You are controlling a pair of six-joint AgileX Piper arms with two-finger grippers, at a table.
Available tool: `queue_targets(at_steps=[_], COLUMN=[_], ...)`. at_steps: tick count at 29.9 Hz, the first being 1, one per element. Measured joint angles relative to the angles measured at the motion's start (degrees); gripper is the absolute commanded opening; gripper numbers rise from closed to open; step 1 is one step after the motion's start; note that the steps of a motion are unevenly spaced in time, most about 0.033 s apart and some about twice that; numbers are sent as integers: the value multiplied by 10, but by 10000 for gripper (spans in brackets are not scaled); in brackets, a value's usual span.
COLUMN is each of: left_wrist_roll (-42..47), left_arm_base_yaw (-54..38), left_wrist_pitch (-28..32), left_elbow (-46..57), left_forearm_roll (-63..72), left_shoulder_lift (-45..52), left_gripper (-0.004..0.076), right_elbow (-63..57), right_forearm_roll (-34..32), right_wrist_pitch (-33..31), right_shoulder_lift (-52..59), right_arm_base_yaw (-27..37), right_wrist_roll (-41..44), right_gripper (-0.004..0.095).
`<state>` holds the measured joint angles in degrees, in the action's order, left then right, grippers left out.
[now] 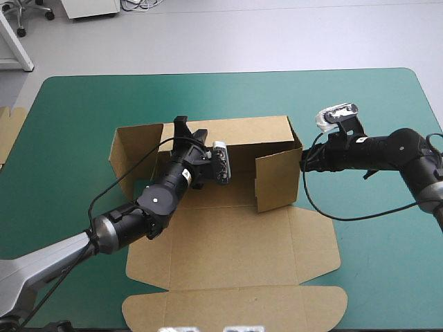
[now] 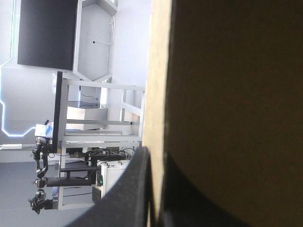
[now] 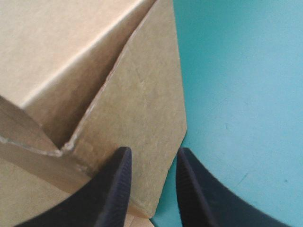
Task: Fold the box
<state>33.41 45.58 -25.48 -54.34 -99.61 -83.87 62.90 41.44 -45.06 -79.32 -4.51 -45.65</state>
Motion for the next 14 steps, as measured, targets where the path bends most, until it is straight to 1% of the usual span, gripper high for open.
queue_targets(at_steps=[4,7,14], left_wrist_roll=[0,0,0], left_arm_base_yaw=[0,0,0], left_wrist_pitch=[0,0,-1], left_elbow=[0,0,0], left_forearm_roll=[0,0,0], left_shoulder_lift=[0,0,0], left_gripper=[-10,-10,-10], right_elbow=[-30,-40,-41], right_forearm_roll=[42,62,70], right_wrist_pitch=[7,5,-9], right_shoulder_lift=[1,1,1], right_arm_base_yaw=[0,0,0], right_wrist_roll=[-63,-91,-141], right_gripper=[296,297,297])
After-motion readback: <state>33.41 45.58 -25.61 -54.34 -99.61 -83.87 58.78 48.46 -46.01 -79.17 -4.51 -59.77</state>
